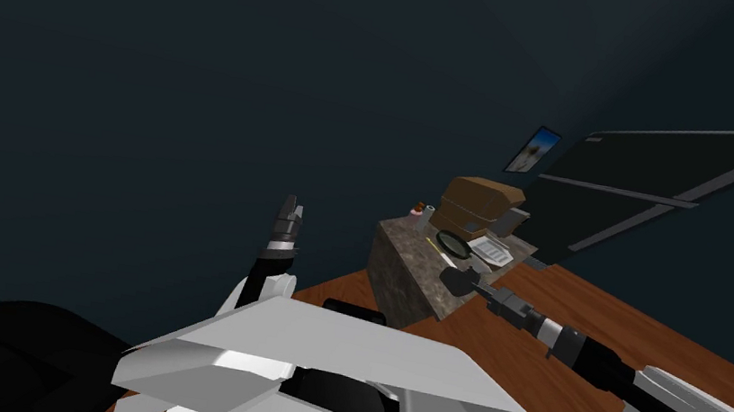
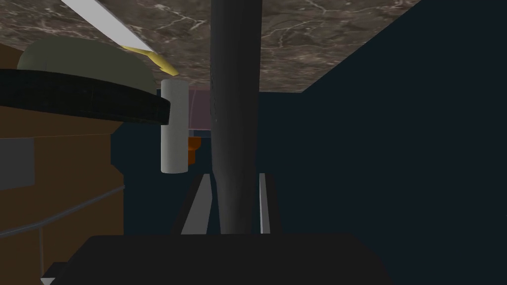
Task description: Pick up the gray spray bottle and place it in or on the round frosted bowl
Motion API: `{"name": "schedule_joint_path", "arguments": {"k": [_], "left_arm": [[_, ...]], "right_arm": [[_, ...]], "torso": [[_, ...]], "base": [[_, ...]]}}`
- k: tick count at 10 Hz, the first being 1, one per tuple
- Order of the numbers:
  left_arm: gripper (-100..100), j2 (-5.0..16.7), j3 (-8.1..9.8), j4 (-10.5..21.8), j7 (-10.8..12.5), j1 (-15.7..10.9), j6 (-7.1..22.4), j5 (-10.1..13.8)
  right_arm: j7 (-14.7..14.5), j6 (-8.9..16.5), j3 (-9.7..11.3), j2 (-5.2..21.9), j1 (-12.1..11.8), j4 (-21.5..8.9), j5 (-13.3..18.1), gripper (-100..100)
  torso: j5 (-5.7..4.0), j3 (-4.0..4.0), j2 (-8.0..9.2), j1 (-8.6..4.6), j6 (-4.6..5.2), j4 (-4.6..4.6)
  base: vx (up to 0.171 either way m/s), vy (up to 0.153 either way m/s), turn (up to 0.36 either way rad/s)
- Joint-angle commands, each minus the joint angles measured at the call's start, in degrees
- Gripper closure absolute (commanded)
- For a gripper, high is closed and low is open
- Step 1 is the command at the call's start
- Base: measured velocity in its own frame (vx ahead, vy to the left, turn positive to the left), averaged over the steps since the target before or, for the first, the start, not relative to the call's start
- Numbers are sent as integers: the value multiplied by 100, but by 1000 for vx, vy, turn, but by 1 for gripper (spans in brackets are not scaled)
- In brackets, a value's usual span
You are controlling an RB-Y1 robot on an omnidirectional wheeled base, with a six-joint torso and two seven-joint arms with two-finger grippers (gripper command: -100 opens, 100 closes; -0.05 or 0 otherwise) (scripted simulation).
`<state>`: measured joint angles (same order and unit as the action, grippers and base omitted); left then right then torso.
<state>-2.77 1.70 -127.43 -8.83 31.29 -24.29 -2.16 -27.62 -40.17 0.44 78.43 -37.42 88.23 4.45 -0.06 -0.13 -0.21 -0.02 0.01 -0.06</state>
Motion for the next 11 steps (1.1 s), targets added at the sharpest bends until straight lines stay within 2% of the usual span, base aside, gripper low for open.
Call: {"name": "schedule_joint_path", "arguments": {"k": [1,2,3,6,11], "left_arm": [[0,0,0,0,0,0,0,0],[0,0,0,0,0,0,0,0],[0,0,0,0,0,0,0,0],[0,1,0,0,0,-2,0,0],[0,1,0,0,0,-2,0,0]], "right_arm": [[0,0,0,0,0,0,0,100],[0,0,0,0,0,0,0,0],[71,-79,54,-3,-39,-97,-212,100],[229,-197,112,36,-93,-303,-544,100],[598,-399,149,149,-164,-682,-1110,100]], "torso": [[0,0,0,0,0,0],[0,-1,-1,-1,0,0],[-1,-1,-1,-1,0,0],[-23,20,42,-51,-3,3],[-26,20,41,-44,-4,2]], "base": [[0,0,0],[0,0,0],[-107,-47,228],[-151,-108,181],[-161,-77,220]]}}
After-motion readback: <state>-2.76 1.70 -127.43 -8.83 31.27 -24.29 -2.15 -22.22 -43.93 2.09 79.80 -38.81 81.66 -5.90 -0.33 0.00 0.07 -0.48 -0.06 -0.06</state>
